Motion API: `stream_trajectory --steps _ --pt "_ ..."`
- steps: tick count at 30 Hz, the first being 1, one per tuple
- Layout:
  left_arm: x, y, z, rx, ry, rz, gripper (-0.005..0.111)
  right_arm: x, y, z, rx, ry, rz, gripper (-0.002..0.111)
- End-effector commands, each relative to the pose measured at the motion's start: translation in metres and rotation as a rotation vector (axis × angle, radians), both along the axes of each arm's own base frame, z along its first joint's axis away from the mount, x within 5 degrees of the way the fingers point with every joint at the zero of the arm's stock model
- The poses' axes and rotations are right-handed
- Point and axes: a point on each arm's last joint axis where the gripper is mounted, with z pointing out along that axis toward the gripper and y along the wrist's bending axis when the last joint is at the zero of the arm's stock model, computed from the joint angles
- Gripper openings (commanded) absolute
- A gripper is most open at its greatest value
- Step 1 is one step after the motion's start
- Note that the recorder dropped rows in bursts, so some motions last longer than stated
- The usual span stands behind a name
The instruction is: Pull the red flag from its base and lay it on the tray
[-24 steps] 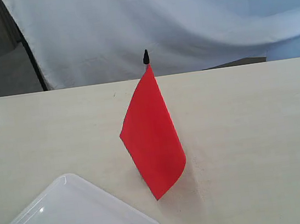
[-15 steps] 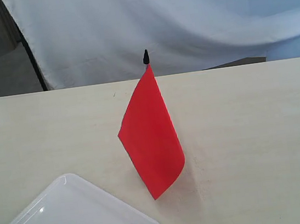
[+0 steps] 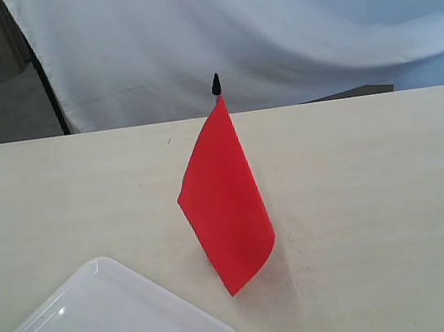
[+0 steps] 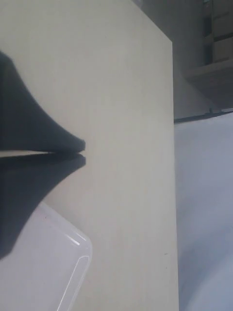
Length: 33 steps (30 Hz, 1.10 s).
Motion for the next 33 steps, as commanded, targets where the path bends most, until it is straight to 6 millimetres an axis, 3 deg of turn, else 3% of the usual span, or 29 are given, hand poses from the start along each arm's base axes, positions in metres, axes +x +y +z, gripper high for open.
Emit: stream_trajectory --steps 1,9,13,16,25,33 --pt "0.0 0.0 0.0 -0.003 -0.006 0.0 0.0 -0.003 -0.001 0.022 0.021 -0.25 -0.007 -0.001" --pt "0.0 0.0 0.0 -0.003 -0.006 0.0 0.0 -0.015 -0.002 0.047 0.085 -0.556 0.0 -0.001" --pt "0.0 0.0 0.0 -0.003 -0.006 0.0 0.0 -0.018 -0.002 0.052 0.35 -0.625 0.09 -0.001" --pt "0.0 0.0 0.0 -0.003 -0.006 0.0 0.0 -0.016 0.0 0.049 0.555 -0.567 0.17 -0.001" --pt "0.0 0.0 0.0 -0.003 -0.006 0.0 0.0 -0.018 0.004 0.062 0.4 -0.716 0.205 -0.001" --pt "0.0 0.0 0.0 -0.003 -0.006 0.0 0.0 0.028 0.008 0.069 0.301 -0.567 0.187 -0.001"
